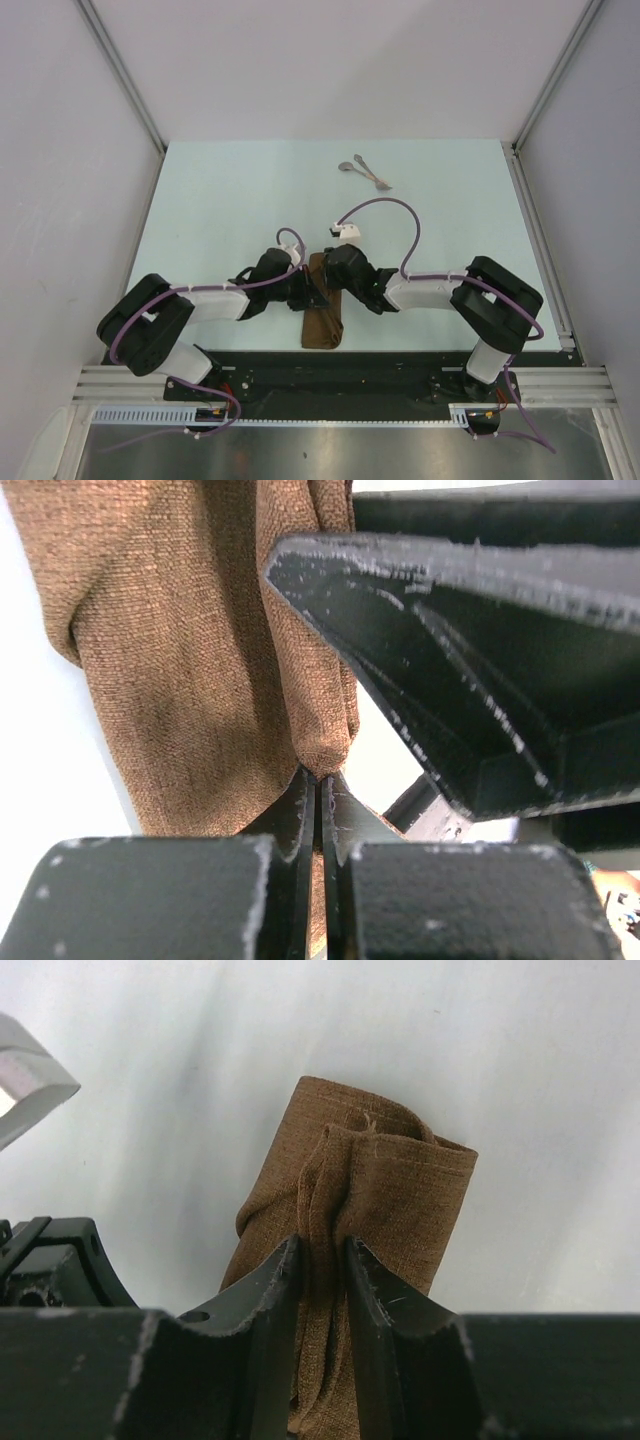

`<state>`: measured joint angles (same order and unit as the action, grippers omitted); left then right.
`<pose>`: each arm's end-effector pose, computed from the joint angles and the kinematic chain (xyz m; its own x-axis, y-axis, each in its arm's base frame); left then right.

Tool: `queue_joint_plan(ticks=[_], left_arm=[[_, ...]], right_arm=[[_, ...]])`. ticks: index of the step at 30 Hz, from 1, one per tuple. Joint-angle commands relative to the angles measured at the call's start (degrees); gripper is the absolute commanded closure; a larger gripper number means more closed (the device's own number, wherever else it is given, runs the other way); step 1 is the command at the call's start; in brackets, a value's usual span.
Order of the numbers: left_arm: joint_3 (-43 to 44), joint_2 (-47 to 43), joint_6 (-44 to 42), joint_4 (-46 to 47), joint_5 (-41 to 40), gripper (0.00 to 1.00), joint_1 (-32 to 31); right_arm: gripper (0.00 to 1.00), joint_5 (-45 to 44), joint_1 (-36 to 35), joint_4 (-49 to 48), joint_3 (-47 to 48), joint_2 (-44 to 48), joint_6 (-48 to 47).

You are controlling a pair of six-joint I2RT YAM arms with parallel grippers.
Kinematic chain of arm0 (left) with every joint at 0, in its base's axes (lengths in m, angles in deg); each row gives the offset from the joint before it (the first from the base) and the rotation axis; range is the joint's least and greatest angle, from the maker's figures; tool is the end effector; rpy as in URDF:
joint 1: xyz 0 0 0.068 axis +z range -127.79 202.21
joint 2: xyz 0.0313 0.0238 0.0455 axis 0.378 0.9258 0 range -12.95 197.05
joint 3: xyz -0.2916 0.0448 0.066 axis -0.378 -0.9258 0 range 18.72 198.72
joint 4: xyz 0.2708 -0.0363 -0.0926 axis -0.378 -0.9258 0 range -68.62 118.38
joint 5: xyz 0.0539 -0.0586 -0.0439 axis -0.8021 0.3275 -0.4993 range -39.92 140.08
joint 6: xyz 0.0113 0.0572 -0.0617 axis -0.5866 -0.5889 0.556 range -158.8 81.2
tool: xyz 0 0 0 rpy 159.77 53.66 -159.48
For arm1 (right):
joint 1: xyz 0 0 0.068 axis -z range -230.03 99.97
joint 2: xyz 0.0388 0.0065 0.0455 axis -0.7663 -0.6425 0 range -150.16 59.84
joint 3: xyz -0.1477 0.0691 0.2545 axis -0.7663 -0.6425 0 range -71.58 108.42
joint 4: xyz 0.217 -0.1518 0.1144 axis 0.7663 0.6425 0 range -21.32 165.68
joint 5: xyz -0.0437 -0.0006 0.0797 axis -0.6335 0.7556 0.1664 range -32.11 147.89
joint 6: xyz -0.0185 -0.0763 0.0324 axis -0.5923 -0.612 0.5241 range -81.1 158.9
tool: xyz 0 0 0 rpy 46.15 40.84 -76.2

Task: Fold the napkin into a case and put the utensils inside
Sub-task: Fold the 2/3-rectangle-folded napkin at the center of the board.

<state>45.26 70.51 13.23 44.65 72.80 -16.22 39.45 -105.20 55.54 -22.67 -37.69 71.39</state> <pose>0.2128 -0.2057 0.1164 -0.9469 -0.1769 -0.2685 0.0918 0.6516 -0.7530 0.2491 0.3168 0.1555 -0.6189 0.0028 -0.7855 -0.3547 0.8912 0.2826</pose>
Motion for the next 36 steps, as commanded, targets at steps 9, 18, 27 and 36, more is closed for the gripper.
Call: queue_joint_plan(ticks=[9, 18, 27, 36], left_arm=[[-1.32, -1.72, 1.06, 2.27, 1.27, 1.0, 0.64], [6.49, -14.1, -10.01, -18.79, -11.08, 0.54, 1.61], [21.0, -6.92, -22.84, -31.05, -27.64, 0.84, 3.63], [15.38, -3.57, -28.12, -17.26, -32.12, 0.83, -2.85]], right_arm=[[1.0, -8.11, -2.22, -8.74, -1.88, -0.46, -3.31], [1.0, -2.23, -0.9, -8.65, -2.67, 0.24, -2.61], [1.0, 2.52, 1.47, -4.43, -1.88, 0.59, 5.21], [1.0, 6.39, 3.76, -3.81, -3.11, 3.32, 10.84]])
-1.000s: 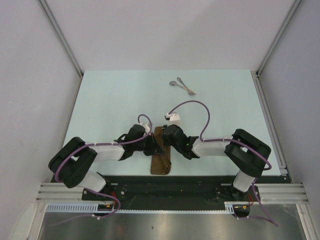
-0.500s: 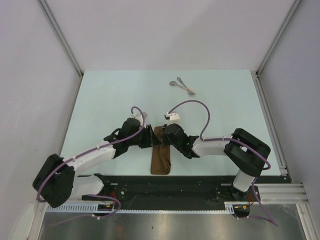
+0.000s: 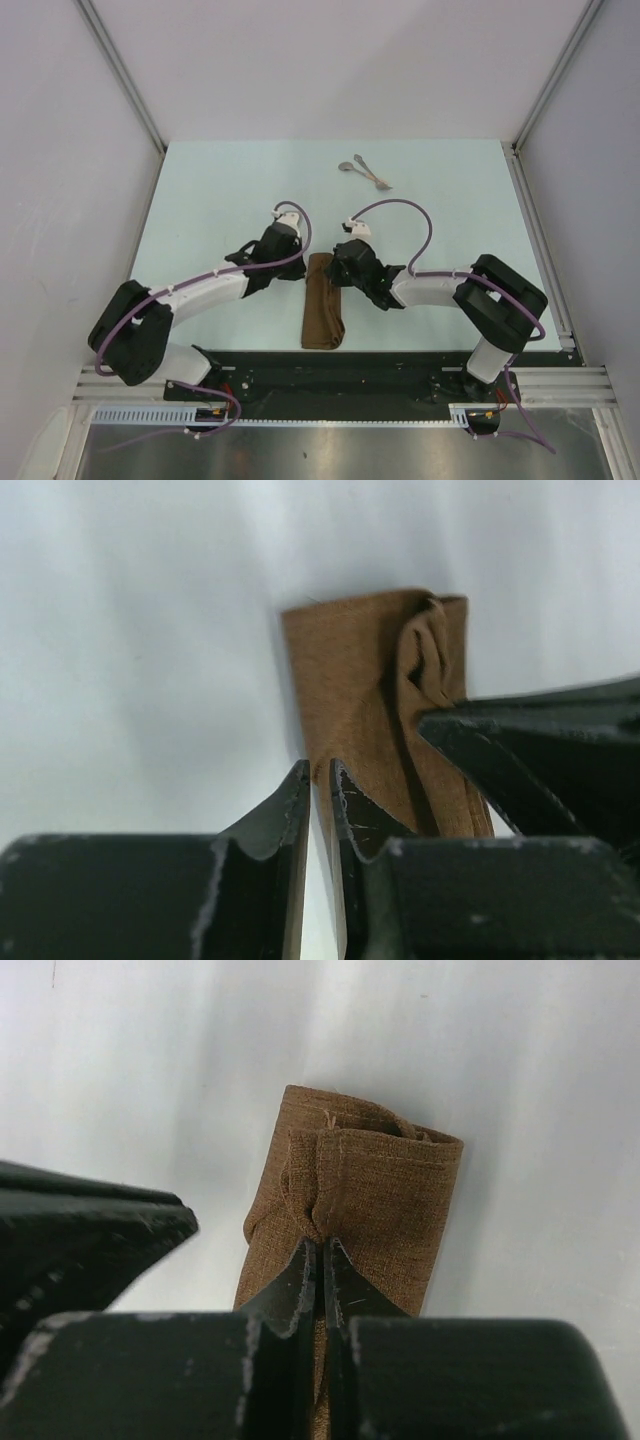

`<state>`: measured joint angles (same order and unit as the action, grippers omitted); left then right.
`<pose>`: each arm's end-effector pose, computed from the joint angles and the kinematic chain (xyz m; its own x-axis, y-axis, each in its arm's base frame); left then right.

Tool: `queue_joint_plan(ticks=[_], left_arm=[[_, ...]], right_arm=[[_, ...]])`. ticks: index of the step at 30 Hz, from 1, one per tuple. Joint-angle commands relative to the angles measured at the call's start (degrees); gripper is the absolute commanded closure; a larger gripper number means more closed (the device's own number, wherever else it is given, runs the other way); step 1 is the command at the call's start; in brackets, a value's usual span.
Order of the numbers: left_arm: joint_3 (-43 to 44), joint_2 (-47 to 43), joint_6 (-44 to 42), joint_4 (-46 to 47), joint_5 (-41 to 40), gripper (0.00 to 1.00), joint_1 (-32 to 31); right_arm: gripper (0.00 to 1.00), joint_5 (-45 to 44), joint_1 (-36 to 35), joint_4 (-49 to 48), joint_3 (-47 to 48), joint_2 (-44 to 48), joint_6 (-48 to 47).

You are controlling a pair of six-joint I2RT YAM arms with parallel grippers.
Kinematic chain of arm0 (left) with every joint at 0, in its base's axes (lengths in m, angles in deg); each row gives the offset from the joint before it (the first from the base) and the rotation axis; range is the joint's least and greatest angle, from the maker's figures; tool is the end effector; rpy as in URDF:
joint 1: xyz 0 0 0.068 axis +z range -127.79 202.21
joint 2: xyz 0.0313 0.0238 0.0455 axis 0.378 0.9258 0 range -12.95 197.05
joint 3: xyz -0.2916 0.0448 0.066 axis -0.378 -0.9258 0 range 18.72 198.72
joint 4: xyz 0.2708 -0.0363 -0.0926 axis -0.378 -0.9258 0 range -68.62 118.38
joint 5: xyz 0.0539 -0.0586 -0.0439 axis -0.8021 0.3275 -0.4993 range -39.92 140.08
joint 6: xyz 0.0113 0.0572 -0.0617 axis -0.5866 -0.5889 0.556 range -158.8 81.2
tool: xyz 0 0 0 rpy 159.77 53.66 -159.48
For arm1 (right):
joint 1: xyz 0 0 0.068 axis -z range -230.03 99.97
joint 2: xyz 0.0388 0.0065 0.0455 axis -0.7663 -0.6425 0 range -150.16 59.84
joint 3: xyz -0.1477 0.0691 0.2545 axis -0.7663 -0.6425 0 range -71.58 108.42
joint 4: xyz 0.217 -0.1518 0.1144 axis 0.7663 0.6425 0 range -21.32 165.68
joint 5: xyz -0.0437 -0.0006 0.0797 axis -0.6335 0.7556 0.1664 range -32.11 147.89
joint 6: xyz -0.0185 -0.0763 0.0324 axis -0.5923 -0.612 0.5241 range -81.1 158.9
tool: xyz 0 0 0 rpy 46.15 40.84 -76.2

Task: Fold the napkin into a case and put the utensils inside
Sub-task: Fold the 2/3-rectangle-folded napkin at the center of the board, then stuff the top corner of the smaller-rectangle-folded napkin into the folded napkin.

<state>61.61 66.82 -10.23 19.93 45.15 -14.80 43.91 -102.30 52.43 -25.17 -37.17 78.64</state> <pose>0.2650 -0.1917 0.1815 -0.7624 -0.0219 -0.6467 0.2129 0.9353 -0.2827 0.2570 0.3029 0.1496 -0.6781 0.1373 -0.7220 -0.2756 0.8632 0.4230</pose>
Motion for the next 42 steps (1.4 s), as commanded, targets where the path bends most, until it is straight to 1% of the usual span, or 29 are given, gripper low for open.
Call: queue_joint_plan(ticks=[1, 2, 3, 6, 10, 16, 26, 27, 32, 34, 35, 37, 39, 42], left_arm=[[-1.41, 0.47, -5.19, 8.26, -5.08, 0.82, -5.08], [-1.41, 1.0, -5.2, 8.18, -6.66, 0.81, -5.69], [-1.58, 1.79, -5.11, 10.36, -7.11, 0.8, -6.66], [-1.68, 3.54, -5.02, 11.26, -8.6, 0.78, -7.28], [0.25, 5.75, -5.72, 10.12, -10.63, 0.78, -7.37], [1.75, 8.73, -5.82, 10.29, -10.36, 0.78, -7.72], [5.09, 11.54, -5.02, 8.89, -13.79, 0.77, -7.72], [5.7, 11.99, -4.85, 6.36, -14.23, 0.77, -7.72], [7.64, 13.22, -4.5, 5.37, -14.94, 0.76, -7.81], [8.08, 14.1, -4.85, 5.2, -14.93, 0.77, -7.81], [8.17, 14.27, -4.76, 5.11, -14.67, 0.82, -7.81], [8.17, 14.36, -4.67, 5.02, -14.32, 0.85, -7.81], [8.17, 14.19, -4.41, 4.93, -14.32, 0.9, -7.72], [8.52, 13.49, -4.41, 4.4, -14.76, 0.94, -7.63]], right_arm=[[1.0, 2.2, 0.94, -0.8, -0.71, 2.88, 3.76], [1.0, 2.37, 1.12, -0.89, -0.8, 2.97, 3.76], [1.0, 2.55, 1.12, -0.8, -0.71, 2.97, 3.76], [1.0, 3.08, 1.12, -1.06, -0.8, 3.06, 3.85], [1.0, 3.87, 1.12, -2.29, -1.41, 2.53, 4.37], [1.0, 4.66, 1.12, -3.0, -1.33, 2.35, 4.64], [1.0, 5.27, 1.38, -2.82, -1.68, 2.36, 4.46], [1.0, 5.28, 1.47, -2.73, -1.68, 2.7, 4.38], [1.0, 5.63, 1.64, -2.73, -1.94, 2.88, 4.37], [1.0, 5.63, 1.91, -2.82, -1.94, 2.97, 4.37], [1.0, 5.71, 2.0, -2.73, -2.11, 2.97, 4.37], [1.0, 5.98, 2.17, -2.56, -2.2, 3.23, 4.38], [1.0, 5.89, 2.09, -2.73, -2.55, 3.32, 4.46], [1.0, 6.42, 2.17, -2.65, -2.56, 3.32, 4.55]])
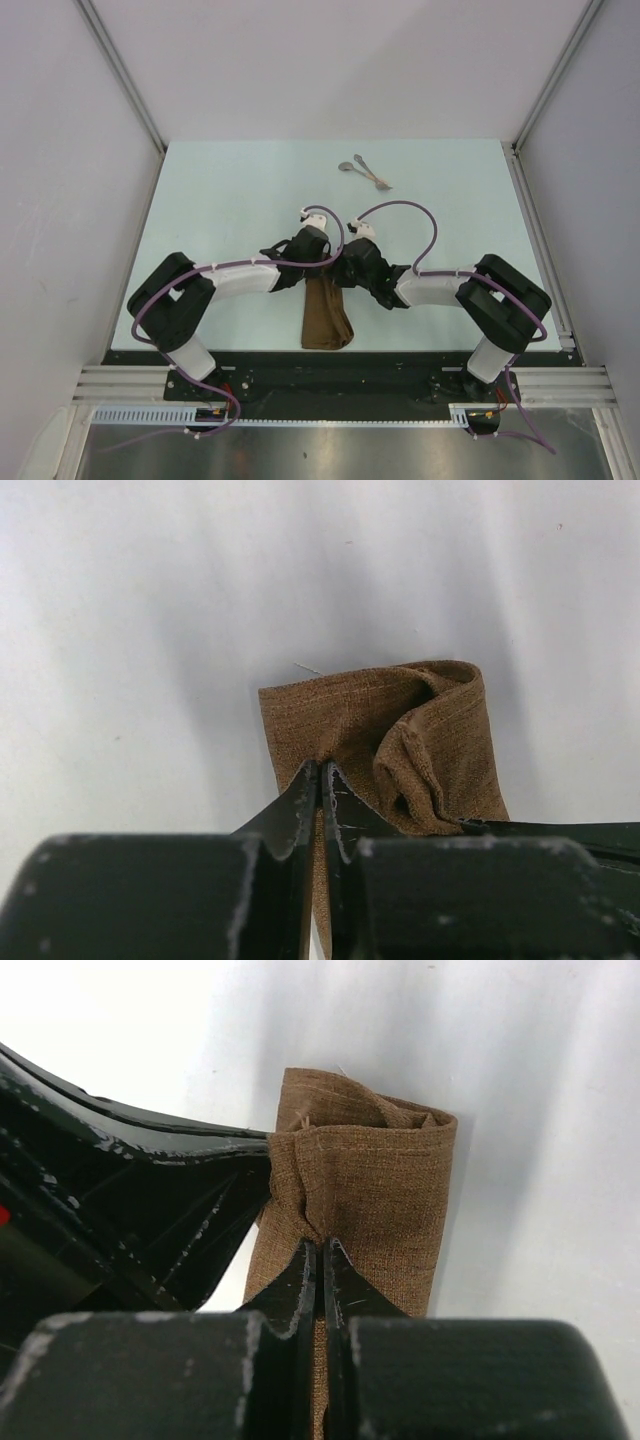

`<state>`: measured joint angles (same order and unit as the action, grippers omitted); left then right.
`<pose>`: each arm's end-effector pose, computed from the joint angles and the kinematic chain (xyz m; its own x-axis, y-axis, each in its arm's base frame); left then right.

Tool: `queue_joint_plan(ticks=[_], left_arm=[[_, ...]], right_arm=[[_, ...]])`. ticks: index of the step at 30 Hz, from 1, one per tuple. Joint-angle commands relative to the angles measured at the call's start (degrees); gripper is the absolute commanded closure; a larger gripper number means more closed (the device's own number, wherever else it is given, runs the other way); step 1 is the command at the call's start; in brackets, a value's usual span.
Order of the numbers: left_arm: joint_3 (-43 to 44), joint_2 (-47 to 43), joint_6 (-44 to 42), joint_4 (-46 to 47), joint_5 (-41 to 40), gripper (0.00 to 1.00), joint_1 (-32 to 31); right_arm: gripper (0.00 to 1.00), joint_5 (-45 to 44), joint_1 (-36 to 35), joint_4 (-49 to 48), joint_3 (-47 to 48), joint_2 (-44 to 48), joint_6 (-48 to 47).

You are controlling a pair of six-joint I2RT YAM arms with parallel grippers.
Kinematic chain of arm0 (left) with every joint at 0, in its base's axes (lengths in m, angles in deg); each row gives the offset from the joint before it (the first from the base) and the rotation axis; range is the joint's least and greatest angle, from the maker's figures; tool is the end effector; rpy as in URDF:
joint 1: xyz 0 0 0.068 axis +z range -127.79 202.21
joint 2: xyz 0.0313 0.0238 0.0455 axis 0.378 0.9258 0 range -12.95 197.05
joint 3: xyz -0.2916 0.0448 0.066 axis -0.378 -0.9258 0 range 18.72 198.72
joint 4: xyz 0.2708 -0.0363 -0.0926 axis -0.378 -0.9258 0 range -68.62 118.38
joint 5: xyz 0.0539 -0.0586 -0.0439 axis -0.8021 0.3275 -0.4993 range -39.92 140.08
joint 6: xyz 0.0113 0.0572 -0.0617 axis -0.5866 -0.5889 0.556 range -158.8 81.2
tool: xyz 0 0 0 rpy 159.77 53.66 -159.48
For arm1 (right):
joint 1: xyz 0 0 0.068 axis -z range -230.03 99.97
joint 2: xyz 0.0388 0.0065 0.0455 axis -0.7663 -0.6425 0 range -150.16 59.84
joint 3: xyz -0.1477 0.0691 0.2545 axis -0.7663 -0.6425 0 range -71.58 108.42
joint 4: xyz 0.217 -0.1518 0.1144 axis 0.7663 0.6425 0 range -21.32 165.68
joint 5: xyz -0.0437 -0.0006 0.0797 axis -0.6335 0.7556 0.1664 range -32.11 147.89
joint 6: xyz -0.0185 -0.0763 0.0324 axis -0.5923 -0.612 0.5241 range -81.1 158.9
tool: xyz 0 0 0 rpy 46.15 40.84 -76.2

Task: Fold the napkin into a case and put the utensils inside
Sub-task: Stuff the top corner of the smaller-rectangle-folded napkin into the folded napkin.

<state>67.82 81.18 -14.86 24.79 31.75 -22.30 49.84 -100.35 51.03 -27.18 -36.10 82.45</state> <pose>0.2823 -0.2447 0.1473 -0.6989 0.1469 -0.7000 0.2557 0.9653 -0.0527 0.2572 0.2938 0.1467 -0.7319 0.1862 -0.6554 -0.2533 0.8187 0.5154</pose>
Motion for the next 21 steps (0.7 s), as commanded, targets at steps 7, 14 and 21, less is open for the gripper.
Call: queue_joint_plan(ticks=[7, 14, 21], left_arm=[[1.17, -5.26, 3.12, 0.17, 1.45, 1.0, 1.0], [0.12, -7.03, 4.88, 0.96, 3.74, 1.0, 2.32], [-0.76, -6.94, 5.32, 2.28, 5.58, 1.0, 2.85]], right_arm=[[1.0, 1.99, 0.23, -2.13, -0.63, 1.2, -0.22], [1.0, 3.48, 0.14, -1.77, -0.19, -0.21, -0.31], [1.0, 5.33, -0.12, 0.77, 2.18, -2.49, -0.22]])
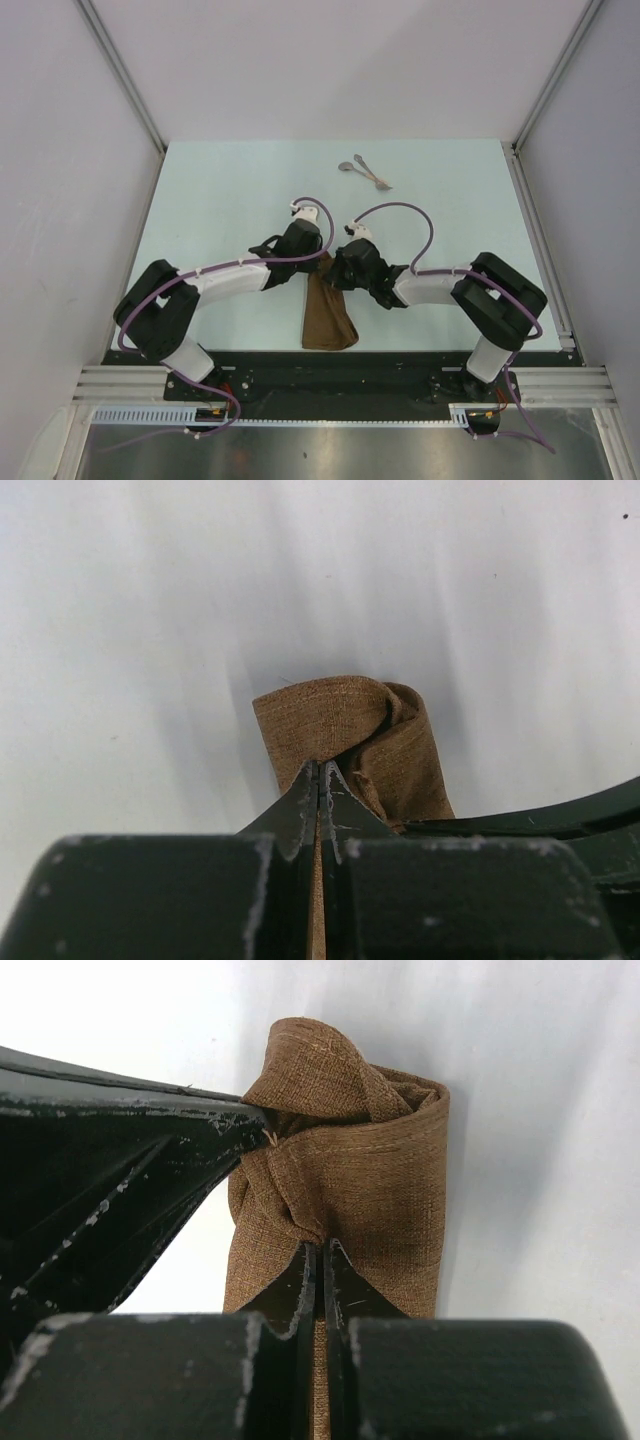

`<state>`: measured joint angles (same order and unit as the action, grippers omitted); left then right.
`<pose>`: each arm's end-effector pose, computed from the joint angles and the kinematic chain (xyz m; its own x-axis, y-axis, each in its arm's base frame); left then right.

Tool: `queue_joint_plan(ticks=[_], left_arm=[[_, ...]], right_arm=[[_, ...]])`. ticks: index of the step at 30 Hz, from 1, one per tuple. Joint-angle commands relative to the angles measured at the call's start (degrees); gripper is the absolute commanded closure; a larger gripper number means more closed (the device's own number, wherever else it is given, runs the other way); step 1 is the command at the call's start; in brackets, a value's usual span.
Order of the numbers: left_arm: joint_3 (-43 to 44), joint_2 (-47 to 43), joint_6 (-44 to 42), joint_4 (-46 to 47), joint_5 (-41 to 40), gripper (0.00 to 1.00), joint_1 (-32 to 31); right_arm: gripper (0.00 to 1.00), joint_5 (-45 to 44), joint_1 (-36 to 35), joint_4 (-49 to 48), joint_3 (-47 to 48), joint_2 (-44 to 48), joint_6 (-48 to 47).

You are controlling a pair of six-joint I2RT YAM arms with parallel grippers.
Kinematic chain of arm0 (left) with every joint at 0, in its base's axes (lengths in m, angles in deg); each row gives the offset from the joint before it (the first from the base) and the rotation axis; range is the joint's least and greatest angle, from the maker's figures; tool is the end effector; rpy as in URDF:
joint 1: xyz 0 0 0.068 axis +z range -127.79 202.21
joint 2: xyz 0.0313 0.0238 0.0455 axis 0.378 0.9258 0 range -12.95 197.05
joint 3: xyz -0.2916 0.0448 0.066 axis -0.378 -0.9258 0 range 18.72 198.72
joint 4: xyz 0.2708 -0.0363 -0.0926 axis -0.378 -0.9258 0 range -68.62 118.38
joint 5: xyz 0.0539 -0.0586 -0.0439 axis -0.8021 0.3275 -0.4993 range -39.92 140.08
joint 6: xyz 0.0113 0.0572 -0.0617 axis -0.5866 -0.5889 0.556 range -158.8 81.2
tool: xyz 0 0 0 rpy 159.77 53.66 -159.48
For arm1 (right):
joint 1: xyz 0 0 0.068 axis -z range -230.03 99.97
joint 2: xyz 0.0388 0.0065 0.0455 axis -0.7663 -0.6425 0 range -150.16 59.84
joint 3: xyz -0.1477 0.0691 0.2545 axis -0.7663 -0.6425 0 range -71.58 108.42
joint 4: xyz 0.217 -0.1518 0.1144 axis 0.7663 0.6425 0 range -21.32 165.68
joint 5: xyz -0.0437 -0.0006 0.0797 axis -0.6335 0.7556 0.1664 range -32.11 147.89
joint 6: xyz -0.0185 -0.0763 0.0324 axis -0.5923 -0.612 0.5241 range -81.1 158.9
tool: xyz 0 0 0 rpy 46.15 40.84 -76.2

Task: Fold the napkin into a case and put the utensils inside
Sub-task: Stuff the top corner of the smaller-rectangle-folded napkin into the folded napkin.

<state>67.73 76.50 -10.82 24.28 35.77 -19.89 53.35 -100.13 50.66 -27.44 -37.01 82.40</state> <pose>0.2859 -0.2335 0.1734 -0.7030 0.0225 -0.7108 0.2142 0.9598 -0.1814 0.2550 0.2959 0.1398 -0.7625 0.1578 -0.6275 -0.2732 0.8006 0.5334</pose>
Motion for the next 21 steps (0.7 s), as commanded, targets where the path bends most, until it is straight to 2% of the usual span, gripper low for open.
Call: queue_joint_plan(ticks=[1, 10, 21], left_arm=[[-0.76, -2.35, 1.28, 2.87, 1.65, 1.0, 0.45], [-0.24, -2.7, 0.32, 2.96, 2.35, 1.0, 0.62], [0.29, -2.79, 0.05, 0.5, 2.35, 1.0, 0.71]], right_arm=[[1.0, 1.9, -0.26, 2.19, 2.88, -2.45, -0.09], [1.0, 2.25, -0.87, 8.69, 8.41, -7.46, -0.53], [1.0, -0.65, -0.78, 15.2, 12.29, -8.34, 0.08]])
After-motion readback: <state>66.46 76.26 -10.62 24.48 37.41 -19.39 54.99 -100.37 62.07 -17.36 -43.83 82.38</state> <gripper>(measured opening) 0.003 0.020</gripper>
